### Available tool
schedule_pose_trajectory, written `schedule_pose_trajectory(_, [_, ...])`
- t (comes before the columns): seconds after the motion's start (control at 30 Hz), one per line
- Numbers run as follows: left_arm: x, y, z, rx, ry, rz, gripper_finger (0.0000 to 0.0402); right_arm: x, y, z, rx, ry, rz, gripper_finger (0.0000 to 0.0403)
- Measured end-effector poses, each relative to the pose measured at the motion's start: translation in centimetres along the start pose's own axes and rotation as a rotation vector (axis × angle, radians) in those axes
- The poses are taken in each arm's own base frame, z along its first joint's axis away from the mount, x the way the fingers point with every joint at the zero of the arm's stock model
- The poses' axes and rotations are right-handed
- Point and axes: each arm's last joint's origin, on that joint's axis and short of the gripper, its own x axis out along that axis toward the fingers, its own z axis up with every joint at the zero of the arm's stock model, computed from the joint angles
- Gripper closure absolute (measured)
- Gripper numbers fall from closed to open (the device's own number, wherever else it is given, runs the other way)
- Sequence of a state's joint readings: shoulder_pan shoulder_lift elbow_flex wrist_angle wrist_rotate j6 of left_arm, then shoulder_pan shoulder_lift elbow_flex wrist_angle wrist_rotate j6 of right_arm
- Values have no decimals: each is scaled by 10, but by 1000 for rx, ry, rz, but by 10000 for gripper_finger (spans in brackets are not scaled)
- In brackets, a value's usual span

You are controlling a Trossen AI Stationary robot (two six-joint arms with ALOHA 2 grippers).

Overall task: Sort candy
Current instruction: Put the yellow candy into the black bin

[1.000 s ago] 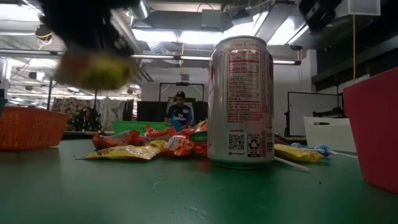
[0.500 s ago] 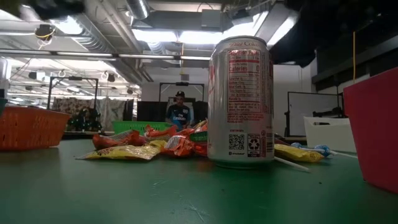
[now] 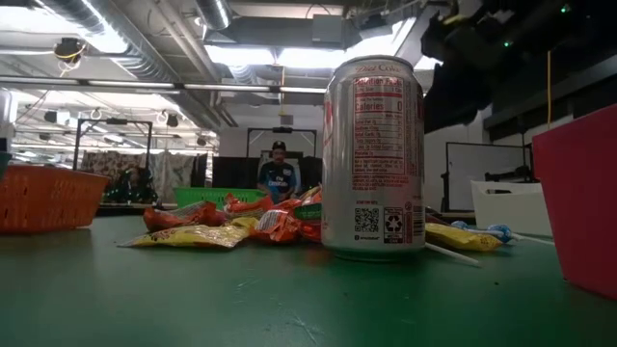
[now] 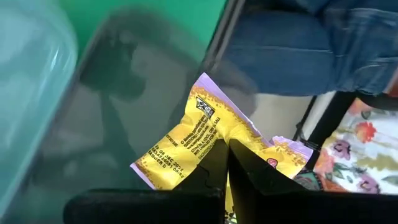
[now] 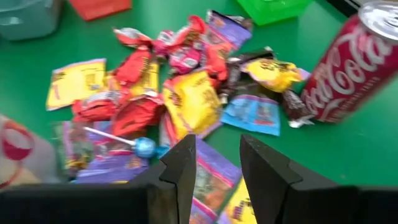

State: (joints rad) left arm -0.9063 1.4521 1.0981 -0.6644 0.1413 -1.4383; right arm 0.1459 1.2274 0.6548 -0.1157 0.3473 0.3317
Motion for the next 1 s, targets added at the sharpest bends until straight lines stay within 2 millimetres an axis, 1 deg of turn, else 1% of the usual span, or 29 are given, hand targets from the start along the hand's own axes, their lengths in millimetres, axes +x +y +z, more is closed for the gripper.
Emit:
schedule_pose_trajectory(0.17, [2, 3, -19, -183, 33, 50, 401, 4, -12, 1, 21, 24, -50, 279])
schedule_pose_trajectory(0.33, [3, 4, -29, -319, 44, 80, 401, 6, -21, 0, 33, 48, -84, 279])
schedule_pose_trajectory(0.5, [3, 4, -31, -413, 43, 84, 401, 6, -22, -2, 26, 76, -96, 279])
schedule_pose_trajectory(0.7, [3, 5, -30, -418, 39, 91, 401, 5, -22, -4, 21, 88, -99, 279])
schedule_pose_trajectory(0.8, [3, 7, -30, -459, 33, 116, 400, 5, -22, -4, 21, 88, -99, 279])
schedule_pose_trajectory(0.9, [3, 9, -31, -497, 28, 133, 383, 5, -22, -4, 22, 94, -80, 279])
schedule_pose_trajectory(1.0, [3, 9, -31, -500, 28, 134, 348, 6, -21, -4, 24, 105, -48, 279])
